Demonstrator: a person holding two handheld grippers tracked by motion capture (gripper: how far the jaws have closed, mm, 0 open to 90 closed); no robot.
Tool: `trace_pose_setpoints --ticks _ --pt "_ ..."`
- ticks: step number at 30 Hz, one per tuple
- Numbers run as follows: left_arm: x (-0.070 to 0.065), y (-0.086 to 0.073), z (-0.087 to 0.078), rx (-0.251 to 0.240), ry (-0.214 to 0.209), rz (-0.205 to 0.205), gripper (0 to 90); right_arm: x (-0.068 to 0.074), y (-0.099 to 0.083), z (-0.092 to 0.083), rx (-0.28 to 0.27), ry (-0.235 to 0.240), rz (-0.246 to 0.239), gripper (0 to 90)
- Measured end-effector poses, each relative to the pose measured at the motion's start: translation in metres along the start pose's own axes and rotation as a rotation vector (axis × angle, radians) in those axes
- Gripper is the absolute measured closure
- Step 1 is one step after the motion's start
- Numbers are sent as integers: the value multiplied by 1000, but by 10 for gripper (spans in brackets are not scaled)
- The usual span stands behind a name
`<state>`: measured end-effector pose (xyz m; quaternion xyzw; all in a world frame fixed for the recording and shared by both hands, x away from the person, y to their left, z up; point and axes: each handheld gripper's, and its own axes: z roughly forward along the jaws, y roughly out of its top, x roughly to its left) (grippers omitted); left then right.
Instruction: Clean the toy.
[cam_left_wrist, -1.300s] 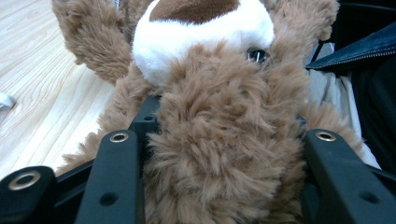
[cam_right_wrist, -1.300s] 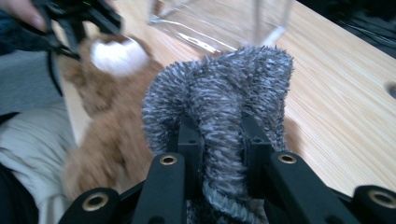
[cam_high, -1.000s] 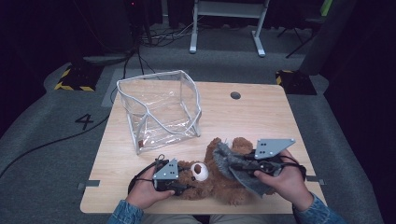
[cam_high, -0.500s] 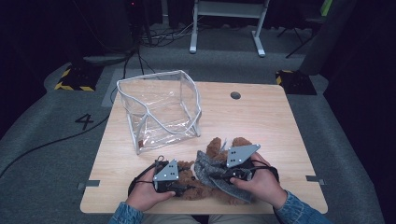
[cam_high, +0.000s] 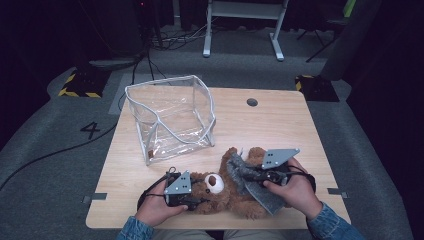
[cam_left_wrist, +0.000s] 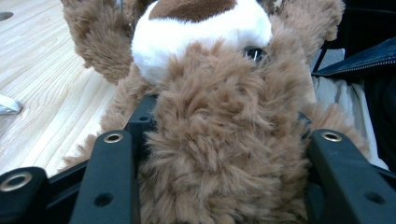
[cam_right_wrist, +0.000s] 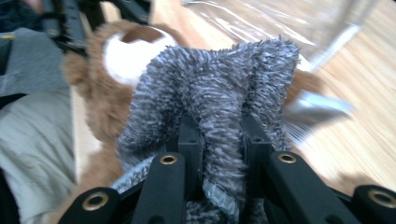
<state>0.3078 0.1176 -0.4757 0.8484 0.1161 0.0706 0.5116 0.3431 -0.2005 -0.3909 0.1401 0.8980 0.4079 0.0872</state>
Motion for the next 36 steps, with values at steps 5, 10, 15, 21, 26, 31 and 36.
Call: trace_pose_setpoints --ticks 5,10,15,21,26,31,36 --pt "2 0 0 -1 -7 -5 481 -20 -17 -14 20 -92 45 752" --pt "3 1 0 1 -13 -4 477 -43 -51 -19 76 -150 131 752" --pt "2 2 1 9 -8 15 476 -48 -70 -29 141 -189 155 752" --pt "-3 4 3 26 -4 53 476 -49 -58 -61 95 -247 144 752" --pt "-6 3 5 16 9 70 476 -33 -14 -64 -10 -192 54 751" --pt "-10 2 5 17 15 80 476 -12 30 -24 -46 -45 -60 750" --pt "-13 1 5 19 19 95 478 -1 51 31 -13 84 -103 746"
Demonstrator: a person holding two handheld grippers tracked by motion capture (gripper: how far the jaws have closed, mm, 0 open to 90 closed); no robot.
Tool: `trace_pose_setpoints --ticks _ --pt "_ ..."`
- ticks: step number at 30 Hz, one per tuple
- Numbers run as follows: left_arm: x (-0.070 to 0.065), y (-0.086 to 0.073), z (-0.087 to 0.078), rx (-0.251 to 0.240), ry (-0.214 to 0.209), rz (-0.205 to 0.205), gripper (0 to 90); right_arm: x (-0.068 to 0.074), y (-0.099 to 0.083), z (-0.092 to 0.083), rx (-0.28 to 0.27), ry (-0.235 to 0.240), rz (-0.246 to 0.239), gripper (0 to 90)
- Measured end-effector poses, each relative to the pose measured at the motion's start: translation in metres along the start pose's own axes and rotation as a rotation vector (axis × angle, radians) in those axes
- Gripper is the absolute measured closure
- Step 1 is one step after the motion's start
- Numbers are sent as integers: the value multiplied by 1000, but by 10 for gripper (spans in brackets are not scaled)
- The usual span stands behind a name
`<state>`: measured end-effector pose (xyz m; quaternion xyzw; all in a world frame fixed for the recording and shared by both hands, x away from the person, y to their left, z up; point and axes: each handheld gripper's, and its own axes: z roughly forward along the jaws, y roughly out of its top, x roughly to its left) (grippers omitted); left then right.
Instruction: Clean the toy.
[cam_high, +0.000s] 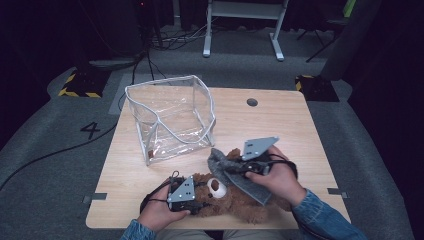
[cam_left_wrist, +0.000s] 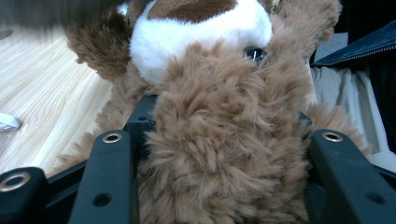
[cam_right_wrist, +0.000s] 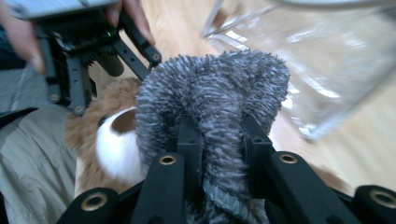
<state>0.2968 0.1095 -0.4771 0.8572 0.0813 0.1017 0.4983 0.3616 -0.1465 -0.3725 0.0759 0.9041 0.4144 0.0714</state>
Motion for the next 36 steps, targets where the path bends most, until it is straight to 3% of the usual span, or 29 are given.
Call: trace_pose_setpoints --ticks 2,4,7,9,16,20,22,25,28,31,33,36 --pt "-1 0 0 0 1 7 479 -5 -1 21 44 41 -4 744" --pt "-2 0 0 6 8 16 480 -12 -6 36 91 50 16 742" --pt "-3 0 0 9 12 21 481 -25 -15 45 147 -2 26 743" --pt "-4 1 -1 15 20 30 482 -36 -23 45 154 -30 39 744" --pt "-5 2 0 19 12 33 480 -66 -52 28 228 -147 125 744" --pt "-4 1 -1 9 15 28 480 -76 -68 9 248 -219 181 744" --pt "-3 0 -1 3 8 18 478 -79 -71 -2 231 -252 200 744" --pt "-1 -1 -2 -3 14 8 476 -80 -67 -29 131 -308 244 744" --pt "1 -1 -2 -4 16 -2 474 -72 -57 -52 13 -278 239 742" --pt "1 -1 -2 -3 11 -2 472 -54 -50 -58 -79 -117 243 735" --pt "1 -1 -2 -3 7 -4 471 -41 -53 -50 -54 -45 217 734" --pt "0 -1 -1 -5 11 -1 471 -38 -68 -37 -6 -57 220 735"
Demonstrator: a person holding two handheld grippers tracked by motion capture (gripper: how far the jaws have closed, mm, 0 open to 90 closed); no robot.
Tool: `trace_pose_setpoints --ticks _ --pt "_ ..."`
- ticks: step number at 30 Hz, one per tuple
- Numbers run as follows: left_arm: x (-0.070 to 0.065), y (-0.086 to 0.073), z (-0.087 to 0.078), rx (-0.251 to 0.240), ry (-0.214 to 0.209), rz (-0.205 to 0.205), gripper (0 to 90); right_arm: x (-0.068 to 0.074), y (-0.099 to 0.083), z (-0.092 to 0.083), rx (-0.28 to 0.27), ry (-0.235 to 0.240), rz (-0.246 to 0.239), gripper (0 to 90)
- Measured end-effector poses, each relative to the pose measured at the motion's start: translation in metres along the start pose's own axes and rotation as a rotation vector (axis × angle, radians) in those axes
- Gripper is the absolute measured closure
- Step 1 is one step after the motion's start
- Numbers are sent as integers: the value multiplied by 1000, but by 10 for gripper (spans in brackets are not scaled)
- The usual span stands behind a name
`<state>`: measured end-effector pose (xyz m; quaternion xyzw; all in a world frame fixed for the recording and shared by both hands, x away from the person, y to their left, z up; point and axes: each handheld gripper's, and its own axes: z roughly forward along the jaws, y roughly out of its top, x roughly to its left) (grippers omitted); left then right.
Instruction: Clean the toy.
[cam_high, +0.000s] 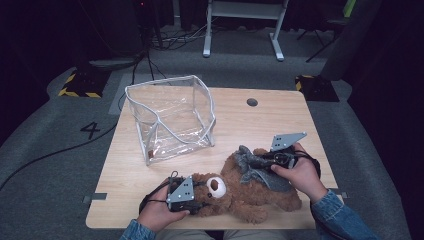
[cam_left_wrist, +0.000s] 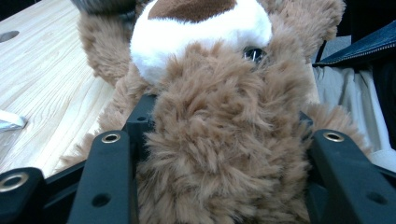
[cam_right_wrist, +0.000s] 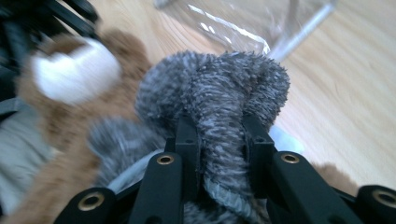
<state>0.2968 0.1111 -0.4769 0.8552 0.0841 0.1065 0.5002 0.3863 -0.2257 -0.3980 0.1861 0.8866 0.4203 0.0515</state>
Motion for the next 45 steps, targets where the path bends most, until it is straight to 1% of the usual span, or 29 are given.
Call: trace_pose_setpoints --ticks 1,2,4,5,6,7,9,10,11,13,14,16,18,19,20,22,24,25,27,30,32,34,35,36,38,39,41,44,45 --pt "0 0 0 0 1 -1 471 -3 -4 1 3 -5 8 736" --pt "0 0 0 0 1 -1 471 -6 -9 2 1 -13 30 737" --pt "1 -1 0 -4 -2 -7 469 -12 -17 2 10 -42 43 739" --pt "1 -1 1 -16 -3 -21 468 -15 -21 2 20 -59 54 739" --pt "1 -1 0 -13 1 -20 468 -22 -28 2 48 -95 62 739" --pt "1 -1 0 -14 3 -22 467 -27 -33 2 60 -116 67 740" --pt "1 -1 0 -18 1 -22 467 -35 -39 2 60 -125 94 740" --pt "1 -1 0 -9 0 -14 466 -39 -43 1 52 -123 116 739" --pt "1 -1 0 -9 1 -17 466 -43 -45 -1 48 -128 128 739" --pt "1 -1 0 -7 1 -16 466 -48 -46 -4 50 -155 133 739" --pt "1 -1 0 -9 3 -16 466 -49 -46 -5 58 -181 127 739" --pt "1 -1 0 -8 2 -19 465 -52 -45 -9 88 -255 97 739" --pt "1 -1 0 -7 3 -20 463 -54 -45 -17 129 -345 70 739" --pt "1 -1 0 -7 3 -21 462 -54 -45 -22 123 -359 73 739" --pt "1 -1 0 -14 4 -24 460 -52 -44 -27 91 -348 81 738" --pt "2 -2 0 -15 1 -30 458 -44 -38 -38 9 -290 71 738" --pt "2 -1 0 -17 3 -26 455 -30 -30 -45 -40 -246 43 738" --pt "2 -1 0 -12 7 -20 451 -22 -26 -46 -59 -212 28 738" --pt "2 -1 0 -12 9 -18 445 -5 -19 -44 -66 -140 -8 737" --pt "2 -1 0 -11 8 -20 443 8 -18 -33 -37 -95 -19 737" --pt "2 -1 0 -13 10 -21 443 5 -23 -26 -14 -107 -15 738" --pt "2 -1 0 -15 9 -23 443 -4 -31 -20 3 -126 25 740" --pt "2 -2 1 -26 6 -34 442 -9 -36 -17 21 -138 40 741" --pt "2 -2 0 -25 10 -33 442 -14 -41 -14 35 -145 51 742" --pt "3 -2 1 -28 12 -37 441 -20 -51 -10 39 -138 86 745" --pt "3 -2 0 -28 16 -34 440 -22 -55 -8 44 -139 89 746" --pt "3 -2 1 -37 12 -44 439 -23 -58 -8 66 -158 81 747" --pt "3 -2 1 -29 14 -53 437 -25 -66 -16 148 -232 56 749" --pt "3 -1 1 -31 16 -59 436 -27 -68 -19 161 -250 50 749"
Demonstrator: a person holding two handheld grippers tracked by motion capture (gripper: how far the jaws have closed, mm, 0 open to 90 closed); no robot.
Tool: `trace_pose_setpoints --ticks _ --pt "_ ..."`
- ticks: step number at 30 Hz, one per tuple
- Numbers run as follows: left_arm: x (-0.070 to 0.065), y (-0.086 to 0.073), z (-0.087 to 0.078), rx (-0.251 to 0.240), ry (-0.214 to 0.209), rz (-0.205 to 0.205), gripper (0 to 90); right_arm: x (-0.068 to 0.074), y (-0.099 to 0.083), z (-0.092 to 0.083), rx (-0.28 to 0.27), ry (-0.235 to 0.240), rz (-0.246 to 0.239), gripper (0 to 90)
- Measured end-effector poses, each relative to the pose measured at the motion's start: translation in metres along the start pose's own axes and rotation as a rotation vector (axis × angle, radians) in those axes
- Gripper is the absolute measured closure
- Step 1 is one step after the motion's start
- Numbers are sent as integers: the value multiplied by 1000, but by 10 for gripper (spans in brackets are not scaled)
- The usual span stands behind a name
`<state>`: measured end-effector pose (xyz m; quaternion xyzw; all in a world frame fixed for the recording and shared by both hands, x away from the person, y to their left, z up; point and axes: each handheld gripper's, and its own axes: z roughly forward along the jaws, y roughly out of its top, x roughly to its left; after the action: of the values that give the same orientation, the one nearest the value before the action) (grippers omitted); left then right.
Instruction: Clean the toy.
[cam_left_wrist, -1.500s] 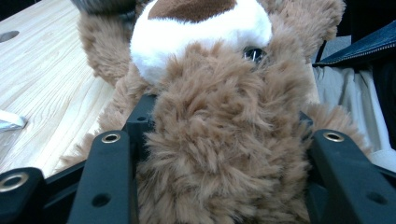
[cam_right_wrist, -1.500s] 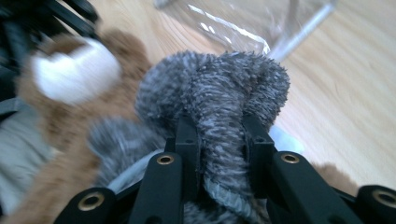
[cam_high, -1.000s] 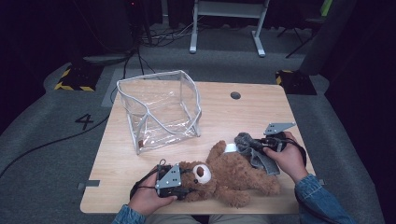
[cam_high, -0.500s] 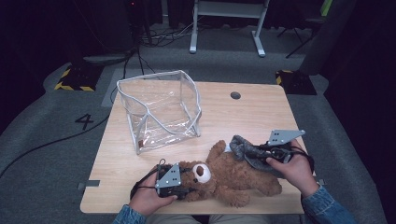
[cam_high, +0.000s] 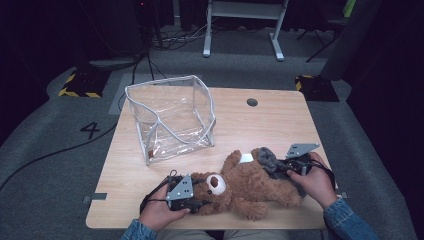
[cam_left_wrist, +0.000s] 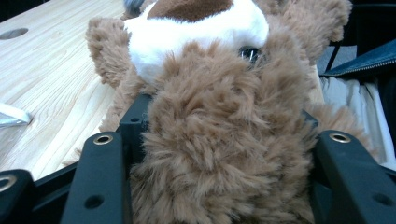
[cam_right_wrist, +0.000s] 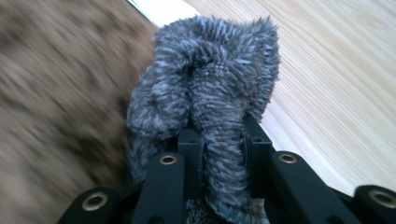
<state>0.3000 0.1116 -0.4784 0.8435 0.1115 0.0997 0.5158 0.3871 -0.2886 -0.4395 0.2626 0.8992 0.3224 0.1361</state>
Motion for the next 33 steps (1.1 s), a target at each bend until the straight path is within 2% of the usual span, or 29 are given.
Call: trace_pose_setpoints --ticks 2,5,6,8,11,14,15,18,19,20,21,23,26,29,33 --pt "1 0 0 0 9 -12 436 -3 -3 -8 18 -39 7 748" --pt "1 1 2 -2 19 -48 435 -5 1 -33 -30 -68 -6 748" --pt "2 1 2 5 22 -48 435 -4 4 -42 -42 -73 -27 748" --pt "1 4 4 11 30 -44 435 -1 12 -58 -79 -73 -36 748" --pt "-1 7 8 21 40 -38 435 9 27 -84 -130 -60 -46 748" --pt "0 8 11 14 47 -33 435 26 41 -100 -195 -10 -71 747" --pt "0 8 11 13 42 -40 435 33 45 -102 -201 10 -79 748" --pt "1 8 11 14 40 -43 435 54 50 -94 -212 97 -110 746" --pt "1 8 11 14 40 -43 435 63 50 -84 -205 126 -123 743" --pt "1 8 11 13 40 -43 435 66 49 -81 -200 137 -127 742" --pt "1 8 11 13 41 -43 435 73 46 -68 -185 161 -135 740" --pt "1 7 11 9 39 -42 435 75 42 -57 -160 168 -145 741" --pt "1 6 11 -4 34 -46 435 74 34 -44 -138 187 -124 747" --pt "1 6 11 -9 32 -49 436 70 26 -45 -132 185 -112 751" --pt "0 6 11 -8 34 -50 436 61 16 -48 -113 142 -86 754"
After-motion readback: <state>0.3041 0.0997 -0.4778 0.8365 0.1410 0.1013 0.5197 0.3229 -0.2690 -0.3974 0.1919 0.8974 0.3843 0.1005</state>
